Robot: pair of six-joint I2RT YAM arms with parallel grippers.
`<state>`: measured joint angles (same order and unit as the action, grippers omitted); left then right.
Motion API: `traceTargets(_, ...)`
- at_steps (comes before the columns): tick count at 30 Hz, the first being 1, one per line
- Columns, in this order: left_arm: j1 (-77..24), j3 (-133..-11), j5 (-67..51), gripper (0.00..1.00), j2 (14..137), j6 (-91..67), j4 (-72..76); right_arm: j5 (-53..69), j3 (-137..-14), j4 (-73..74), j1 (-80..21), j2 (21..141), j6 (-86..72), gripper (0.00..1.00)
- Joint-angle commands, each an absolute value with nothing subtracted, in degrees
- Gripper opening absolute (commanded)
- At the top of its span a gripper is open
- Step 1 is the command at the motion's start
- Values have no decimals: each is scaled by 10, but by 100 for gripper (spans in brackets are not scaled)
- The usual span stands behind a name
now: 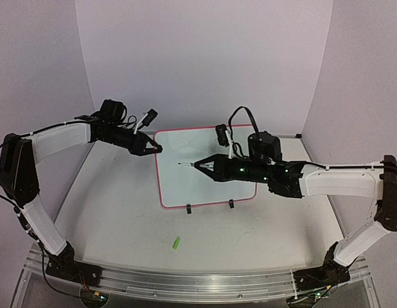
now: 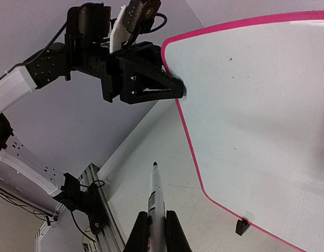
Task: Write a sentence on the whiteboard
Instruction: Hold the whiteboard at the center of the board, then write a sentence on the whiteboard.
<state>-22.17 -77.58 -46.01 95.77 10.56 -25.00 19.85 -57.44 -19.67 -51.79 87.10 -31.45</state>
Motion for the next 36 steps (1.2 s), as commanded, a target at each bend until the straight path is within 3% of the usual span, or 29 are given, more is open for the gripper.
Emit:
traceTargets(1,-220,-789,-473,21,948,129,-249,194,-618,-222,-516,893,-301,0)
traceTargets(8,-220,-790,-467,14,942,144,-265,158,-648,-226,-516,920,-298,0)
traceTargets(14,-220,-782,-457,0,938,158,-270,152,-677,-259,-516,958,-311,0)
traceTargets(36,-220,-769,-452,0,930,189,-277,117,-707,-338,-516,1026,-329,0)
